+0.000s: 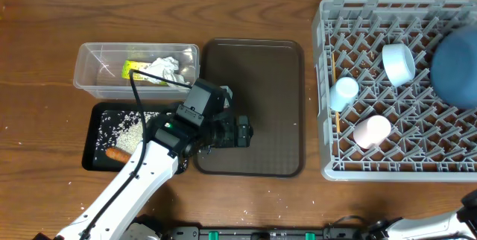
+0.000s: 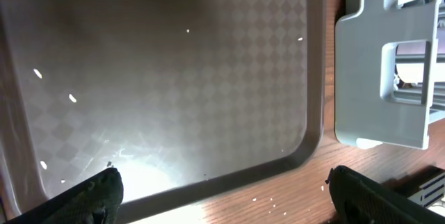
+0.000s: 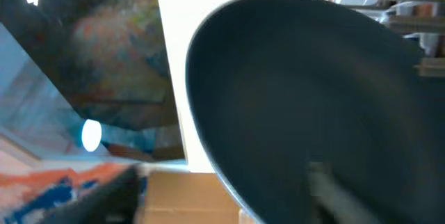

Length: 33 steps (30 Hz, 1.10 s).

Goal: Sort waste into correct bins and load items into the dishwasher rack

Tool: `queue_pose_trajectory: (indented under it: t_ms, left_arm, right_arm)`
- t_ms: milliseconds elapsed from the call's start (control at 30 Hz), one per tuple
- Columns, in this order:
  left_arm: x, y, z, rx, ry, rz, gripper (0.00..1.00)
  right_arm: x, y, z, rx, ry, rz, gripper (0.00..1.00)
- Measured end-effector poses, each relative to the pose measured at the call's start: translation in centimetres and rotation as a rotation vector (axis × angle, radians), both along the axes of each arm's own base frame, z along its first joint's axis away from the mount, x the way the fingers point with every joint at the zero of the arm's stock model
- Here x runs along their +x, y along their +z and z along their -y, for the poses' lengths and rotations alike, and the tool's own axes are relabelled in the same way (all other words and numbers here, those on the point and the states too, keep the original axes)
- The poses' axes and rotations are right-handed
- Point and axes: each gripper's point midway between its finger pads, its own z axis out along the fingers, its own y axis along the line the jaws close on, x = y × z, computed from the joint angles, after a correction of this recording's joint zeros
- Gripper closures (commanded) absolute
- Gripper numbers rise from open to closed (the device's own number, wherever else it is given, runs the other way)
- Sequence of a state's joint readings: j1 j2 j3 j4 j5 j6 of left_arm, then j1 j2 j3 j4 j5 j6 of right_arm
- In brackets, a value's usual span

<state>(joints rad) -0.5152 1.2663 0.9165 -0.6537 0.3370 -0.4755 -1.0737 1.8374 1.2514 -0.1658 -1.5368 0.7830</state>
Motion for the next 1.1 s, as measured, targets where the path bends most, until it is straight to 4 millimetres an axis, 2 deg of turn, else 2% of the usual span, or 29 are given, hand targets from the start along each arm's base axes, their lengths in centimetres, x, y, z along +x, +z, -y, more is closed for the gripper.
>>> queue_pose_trajectory:
  t_ms: [67, 333, 600, 767, 867, 967, 1067, 1100]
  left_arm:
    - [0.0, 0.0, 0.0, 0.0, 0.0, 0.0, 0.04]
    - [0.0, 0.0, 0.0, 0.0, 0.0, 0.0, 0.04]
    - [0.0, 0.0, 0.0, 0.0, 0.0, 0.0, 0.04]
    - [0.0, 0.0, 0.0, 0.0, 0.0, -0.001, 0.04]
    - [0.0, 0.0, 0.0, 0.0, 0.0, -0.001, 0.03]
    - [0.0, 0.0, 0.0, 0.001, 0.0, 0.0, 0.04]
    - [0.0, 0.0, 0.0, 0.001, 0.0, 0.0, 0.04]
    - [0.0, 0.0, 0.0, 0.0, 0.0, 0.0, 0.03]
  right_arm:
    - [-0.1, 0.0, 0.1, -0.003, -0.003, 0.002, 0.01]
    - [-0.1, 0.1, 0.4, -0.03, -0.011, 0.014, 0.01]
    - [-1.7, 0.0, 3.9, -0.1, -0.126, 0.009, 0.01]
    - [-1.8, 0.6, 4.9, -0.163, -0.153, 0.034, 0.01]
    - [-1.1, 2.4, 5.0, -0.27, -0.132, 0.109, 0.01]
    - [0.2, 5.6, 3.7, -0.438, -0.081, 0.231, 0.01]
    - [1.2, 9.8, 0.7, -0.634, -0.024, 0.384, 0.01]
    - [1.4, 11.3, -0.9, -0.702, -0.001, 0.445, 0.01]
